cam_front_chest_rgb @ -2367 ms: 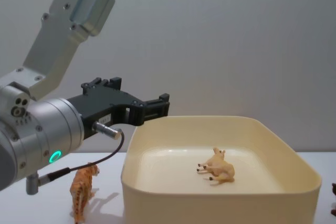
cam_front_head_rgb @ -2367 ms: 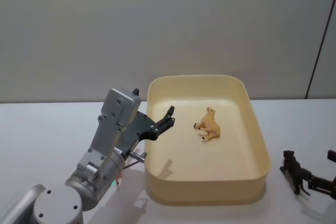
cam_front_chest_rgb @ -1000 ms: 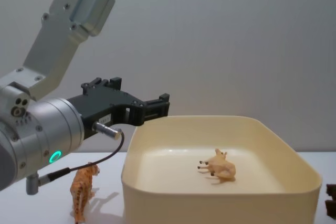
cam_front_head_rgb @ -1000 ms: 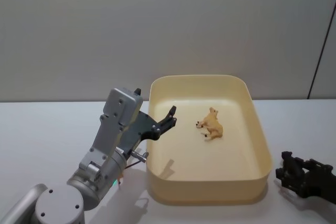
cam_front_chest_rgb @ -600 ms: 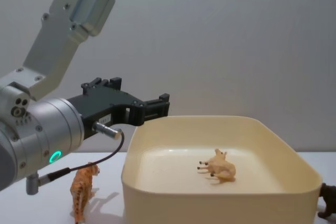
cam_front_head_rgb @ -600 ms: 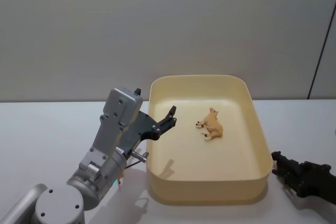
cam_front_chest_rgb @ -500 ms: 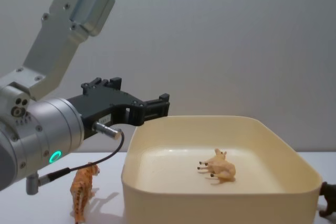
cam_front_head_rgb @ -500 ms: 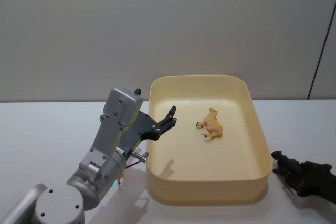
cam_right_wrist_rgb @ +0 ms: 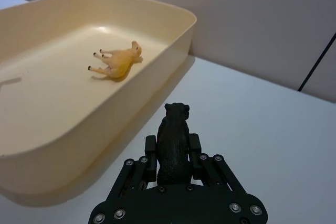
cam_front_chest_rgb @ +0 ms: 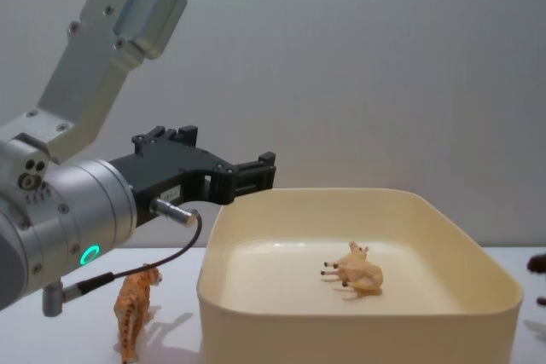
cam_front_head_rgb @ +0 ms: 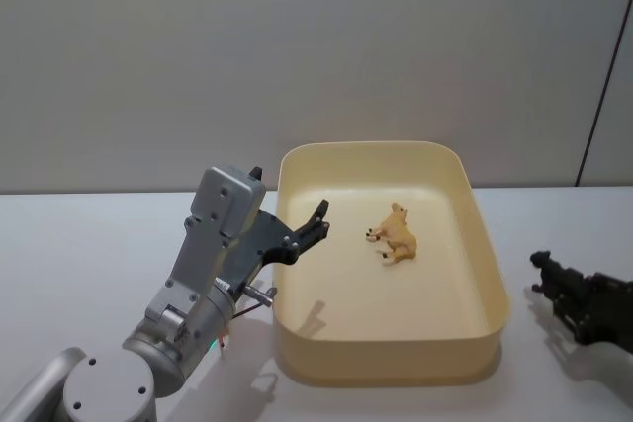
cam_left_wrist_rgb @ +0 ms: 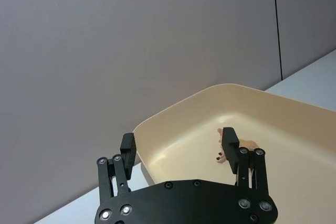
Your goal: Pick up the toy alternately with two hands and place it into the central storage box.
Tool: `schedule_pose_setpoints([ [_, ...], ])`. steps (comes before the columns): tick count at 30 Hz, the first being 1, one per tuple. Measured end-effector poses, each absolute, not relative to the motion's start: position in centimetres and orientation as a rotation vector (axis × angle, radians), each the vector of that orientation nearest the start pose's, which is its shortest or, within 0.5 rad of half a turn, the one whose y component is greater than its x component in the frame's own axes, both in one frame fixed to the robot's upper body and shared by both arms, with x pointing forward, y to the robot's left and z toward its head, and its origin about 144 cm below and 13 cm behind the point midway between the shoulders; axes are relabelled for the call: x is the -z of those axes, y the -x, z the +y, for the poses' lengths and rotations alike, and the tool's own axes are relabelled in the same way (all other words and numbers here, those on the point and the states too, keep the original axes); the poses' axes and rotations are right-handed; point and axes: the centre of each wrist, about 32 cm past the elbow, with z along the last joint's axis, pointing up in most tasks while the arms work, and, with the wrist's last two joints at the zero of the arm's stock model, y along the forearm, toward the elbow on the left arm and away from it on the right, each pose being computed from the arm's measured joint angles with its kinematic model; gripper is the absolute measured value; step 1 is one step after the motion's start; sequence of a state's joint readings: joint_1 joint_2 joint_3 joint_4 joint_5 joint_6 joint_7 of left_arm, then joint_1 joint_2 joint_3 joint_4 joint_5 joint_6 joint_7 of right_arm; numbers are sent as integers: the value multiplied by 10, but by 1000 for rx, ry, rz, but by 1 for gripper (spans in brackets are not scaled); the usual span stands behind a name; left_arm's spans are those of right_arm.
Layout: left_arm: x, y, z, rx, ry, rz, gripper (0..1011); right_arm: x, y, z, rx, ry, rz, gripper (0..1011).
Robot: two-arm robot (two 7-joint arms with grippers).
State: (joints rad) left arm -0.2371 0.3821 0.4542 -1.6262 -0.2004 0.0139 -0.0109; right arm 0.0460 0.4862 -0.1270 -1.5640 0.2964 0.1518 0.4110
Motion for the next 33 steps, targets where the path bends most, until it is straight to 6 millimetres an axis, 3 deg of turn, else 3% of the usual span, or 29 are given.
schedule_pose_setpoints([
  [13, -1204, -492, 198, -1124, -61, -268, 1001, -1191, -489, -330, 1045, 184, -141, 333],
  [24, -1204, -492, 198, -1124, -61, -268, 1001, -1208, -525, -317, 926, 131, -185, 333],
  [33, -1204, -492, 198, -1124, -61, -268, 1001, -1210, -554, -299, 811, 137, -141, 333],
])
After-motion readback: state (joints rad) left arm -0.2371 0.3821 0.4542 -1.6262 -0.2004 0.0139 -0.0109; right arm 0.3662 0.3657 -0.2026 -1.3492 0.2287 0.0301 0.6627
